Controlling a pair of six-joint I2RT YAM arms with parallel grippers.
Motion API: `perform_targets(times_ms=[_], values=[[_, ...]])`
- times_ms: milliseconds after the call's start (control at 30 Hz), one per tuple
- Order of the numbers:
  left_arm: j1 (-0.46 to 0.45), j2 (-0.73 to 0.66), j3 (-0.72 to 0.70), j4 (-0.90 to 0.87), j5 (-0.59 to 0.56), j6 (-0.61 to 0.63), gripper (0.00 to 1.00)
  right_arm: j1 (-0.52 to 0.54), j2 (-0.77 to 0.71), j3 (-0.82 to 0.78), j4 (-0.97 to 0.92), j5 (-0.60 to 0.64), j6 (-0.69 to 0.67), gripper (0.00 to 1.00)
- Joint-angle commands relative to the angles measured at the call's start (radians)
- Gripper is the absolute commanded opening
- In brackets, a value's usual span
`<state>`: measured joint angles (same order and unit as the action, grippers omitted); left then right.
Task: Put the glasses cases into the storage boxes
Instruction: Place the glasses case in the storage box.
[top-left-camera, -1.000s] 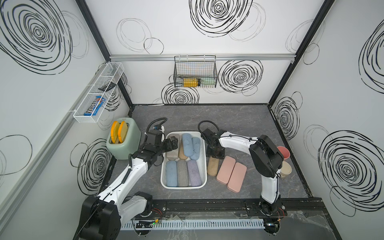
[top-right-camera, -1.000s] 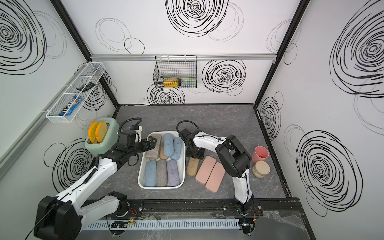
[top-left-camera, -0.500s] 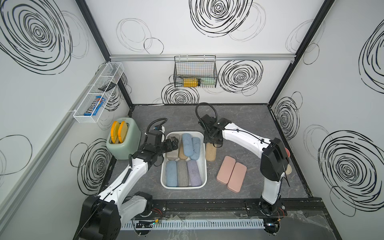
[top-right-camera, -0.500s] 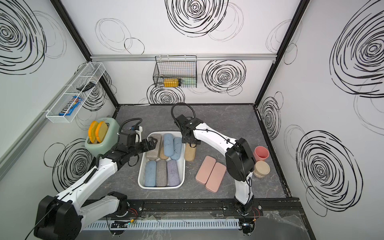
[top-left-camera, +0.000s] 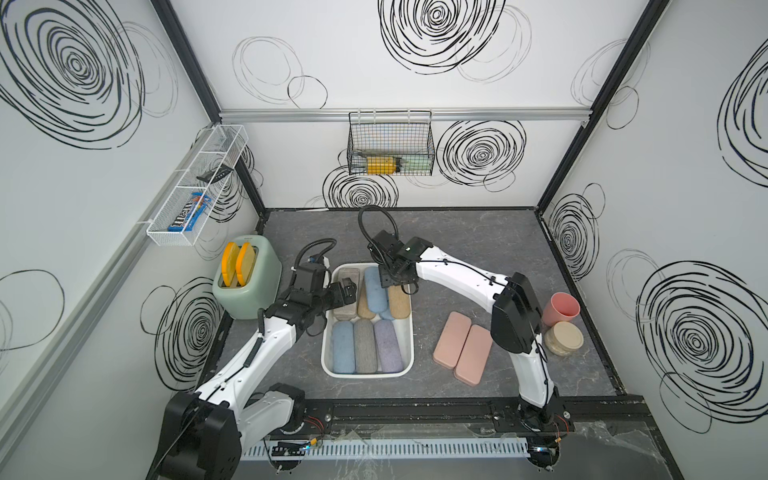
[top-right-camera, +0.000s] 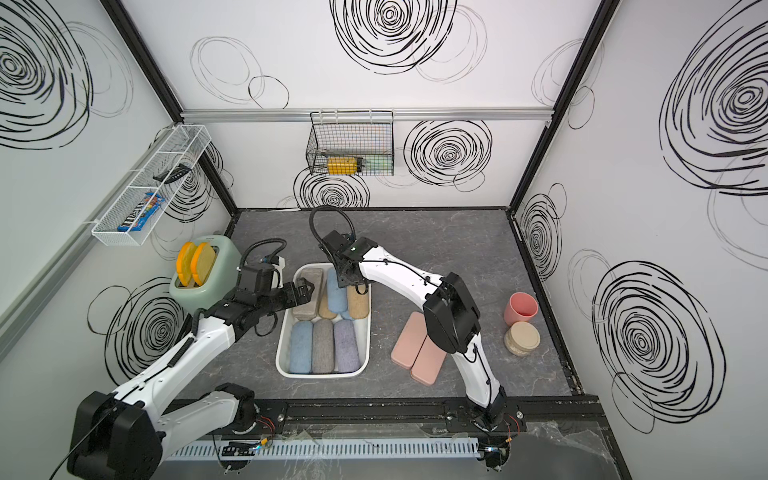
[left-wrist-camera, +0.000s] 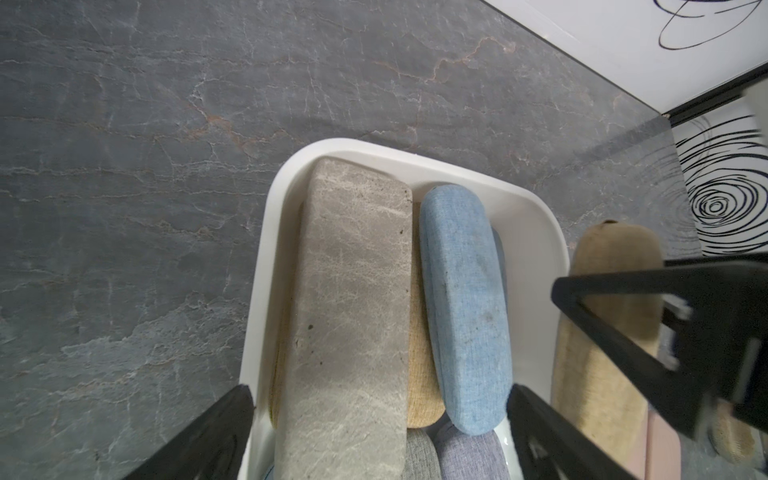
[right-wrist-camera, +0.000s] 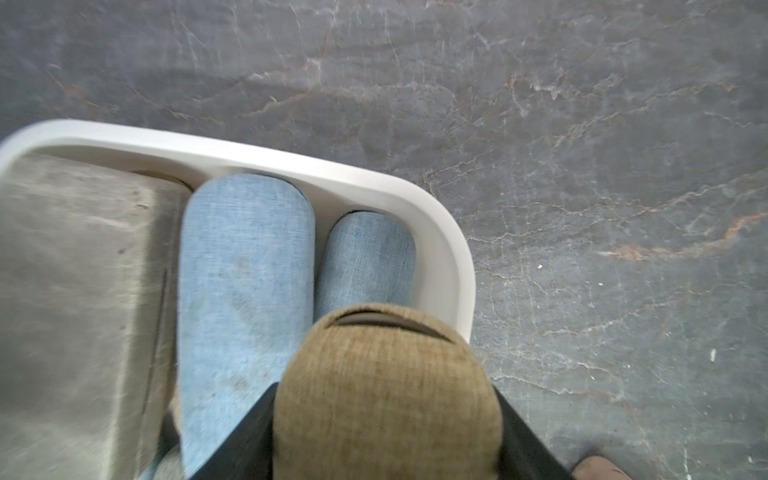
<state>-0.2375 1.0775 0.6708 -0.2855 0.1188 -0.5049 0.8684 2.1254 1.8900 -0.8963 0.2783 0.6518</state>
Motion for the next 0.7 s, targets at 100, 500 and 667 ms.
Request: perform_targets(times_ms=[100, 500, 667], values=[[0.009, -0.011, -0.004, 0.025, 0.045, 0.017, 0.99, -0.025, 0.046, 0.068, 0.003, 0.001, -0.032, 0.39], [0.01, -0.026, -0.015, 0.035, 0.05, 0.017, 0.99, -0.033, 0.114, 0.146, -0.021, -0.04, 0.026, 0.63], [0.009, -0.028, -0.016, 0.036, 0.045, 0.011, 1.0, -0.034, 0.092, 0.172, -0.05, -0.027, 0.027, 0.72]])
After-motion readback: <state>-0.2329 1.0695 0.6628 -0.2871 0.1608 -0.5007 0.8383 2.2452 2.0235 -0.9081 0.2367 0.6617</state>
